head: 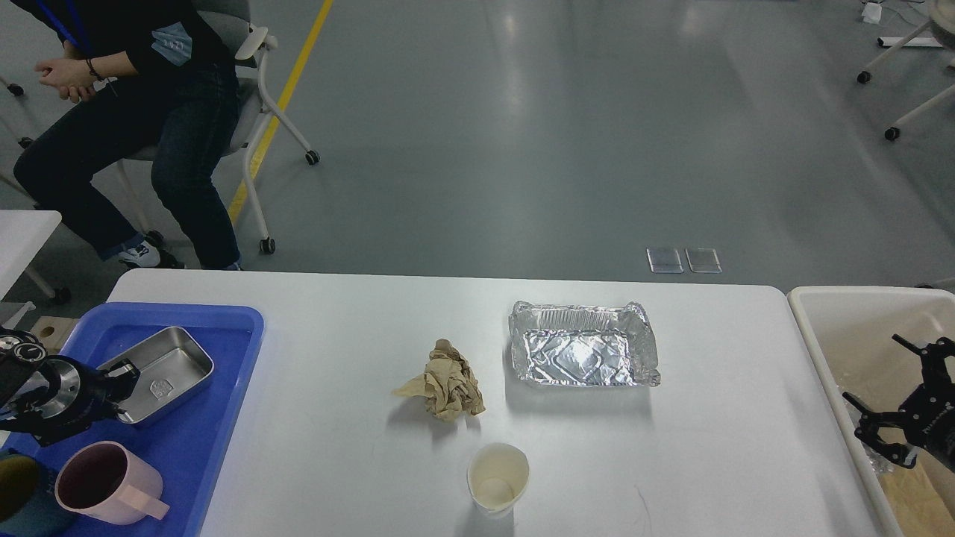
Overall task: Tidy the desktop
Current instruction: 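Release the steel box and open the left gripper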
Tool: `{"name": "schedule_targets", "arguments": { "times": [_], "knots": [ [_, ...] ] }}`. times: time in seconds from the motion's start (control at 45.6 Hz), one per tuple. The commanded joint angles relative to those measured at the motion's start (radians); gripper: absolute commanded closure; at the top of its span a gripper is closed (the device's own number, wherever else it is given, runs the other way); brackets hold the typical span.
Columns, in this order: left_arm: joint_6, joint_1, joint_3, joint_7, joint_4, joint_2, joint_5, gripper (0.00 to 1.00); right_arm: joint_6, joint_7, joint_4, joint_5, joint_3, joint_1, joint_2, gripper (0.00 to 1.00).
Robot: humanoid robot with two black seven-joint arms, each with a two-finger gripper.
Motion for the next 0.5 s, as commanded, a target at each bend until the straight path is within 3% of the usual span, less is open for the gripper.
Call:
{"name": "schedule_targets", "arguments": {
  "times": [0.0,0.175,0.329,0.395,0.416,0.438,0.482],
  "knots": [
    [0.000,0.002,0.000,-0.002,0.001,0.000,-0.001,0.99,0.000,0.000,0.001,0.000,0.000,-0.001,0.000,0.00],
    [-0.009,-0.006,-0.001,-0.002,0.000,0.001,-0.008,0.88,0.000,0.000,0.001,0.000,0.000,-0.002,0.000,0.00],
    [-0.023,-0.012,-0.011,-0.002,-0.002,0.012,-0.015,0.54,0.000,0.000,0.001,0.000,-0.001,-0.004,0.000,0.00],
    [-0.035,-0.012,-0.020,-0.002,-0.002,0.018,-0.021,0.29,0.000,0.000,0.001,0.000,-0.001,-0.004,0.000,0.00],
    [-0.038,-0.012,-0.020,-0.002,-0.002,0.020,-0.026,0.18,0.000,0.000,0.001,0.000,0.000,-0.004,0.000,0.00],
    [-0.047,-0.012,-0.020,-0.002,-0.002,0.029,-0.041,0.00,0.000,0.000,0.001,0.000,-0.001,-0.004,0.000,0.00],
    [-0.052,-0.012,-0.020,0.000,-0.005,0.041,-0.057,0.00,0.000,0.000,0.001,0.000,-0.001,-0.005,0.000,0.00]
  ]
}}
